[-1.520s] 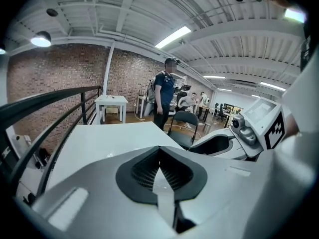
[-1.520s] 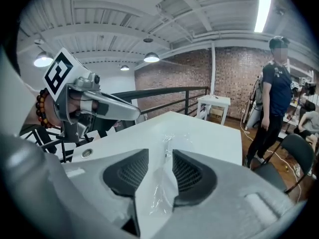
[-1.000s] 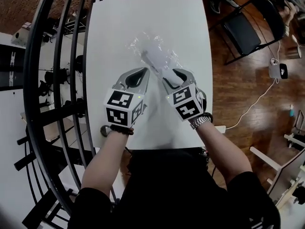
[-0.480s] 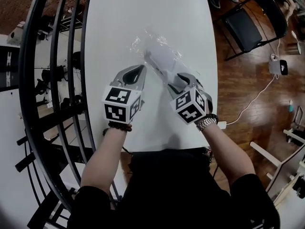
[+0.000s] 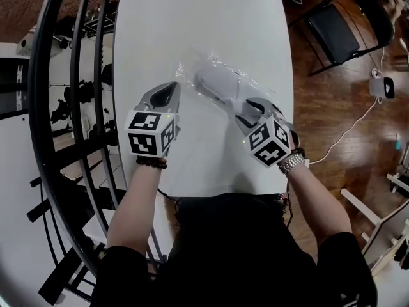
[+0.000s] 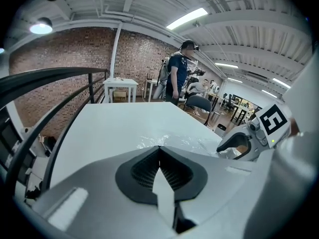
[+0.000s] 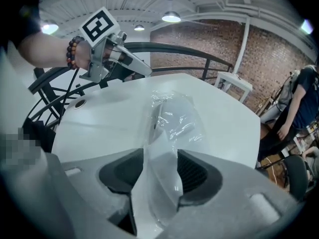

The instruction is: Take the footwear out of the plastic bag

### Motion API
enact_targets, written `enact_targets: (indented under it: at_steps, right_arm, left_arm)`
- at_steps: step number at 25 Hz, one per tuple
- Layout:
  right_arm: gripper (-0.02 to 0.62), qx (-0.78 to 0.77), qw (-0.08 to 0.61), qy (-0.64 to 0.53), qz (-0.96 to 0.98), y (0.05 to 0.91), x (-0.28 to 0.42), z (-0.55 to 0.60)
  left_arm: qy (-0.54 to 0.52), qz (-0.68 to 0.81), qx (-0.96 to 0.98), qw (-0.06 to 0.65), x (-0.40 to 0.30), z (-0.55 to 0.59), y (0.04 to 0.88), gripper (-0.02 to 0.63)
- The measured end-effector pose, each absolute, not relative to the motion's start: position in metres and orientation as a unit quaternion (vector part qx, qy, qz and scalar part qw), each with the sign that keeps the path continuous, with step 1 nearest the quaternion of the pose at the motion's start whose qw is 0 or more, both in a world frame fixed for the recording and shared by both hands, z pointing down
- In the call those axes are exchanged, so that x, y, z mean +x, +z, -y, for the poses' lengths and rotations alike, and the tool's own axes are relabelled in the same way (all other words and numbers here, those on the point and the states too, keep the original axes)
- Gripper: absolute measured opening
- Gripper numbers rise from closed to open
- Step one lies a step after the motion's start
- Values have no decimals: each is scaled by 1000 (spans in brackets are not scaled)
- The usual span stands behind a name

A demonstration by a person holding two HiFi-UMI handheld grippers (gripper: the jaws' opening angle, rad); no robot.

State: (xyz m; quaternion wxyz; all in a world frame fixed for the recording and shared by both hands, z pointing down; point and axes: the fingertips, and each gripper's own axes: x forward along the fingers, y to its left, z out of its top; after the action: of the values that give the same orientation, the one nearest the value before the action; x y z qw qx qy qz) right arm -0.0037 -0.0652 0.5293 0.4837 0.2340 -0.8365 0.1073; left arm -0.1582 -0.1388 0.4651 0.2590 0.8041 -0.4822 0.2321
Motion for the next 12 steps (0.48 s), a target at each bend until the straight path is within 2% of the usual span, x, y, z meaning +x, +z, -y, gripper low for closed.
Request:
enact_targets:
  at_steps: [9, 12]
  right_arm:
    - [198, 132, 490, 39, 861, 532, 24, 44]
    - [198, 105, 495, 21, 862, 533, 28, 38]
  left_arm:
    - [286, 473, 785, 279, -165, 120, 495, 22]
    - [297, 457, 787, 288, -164, 113, 505, 44]
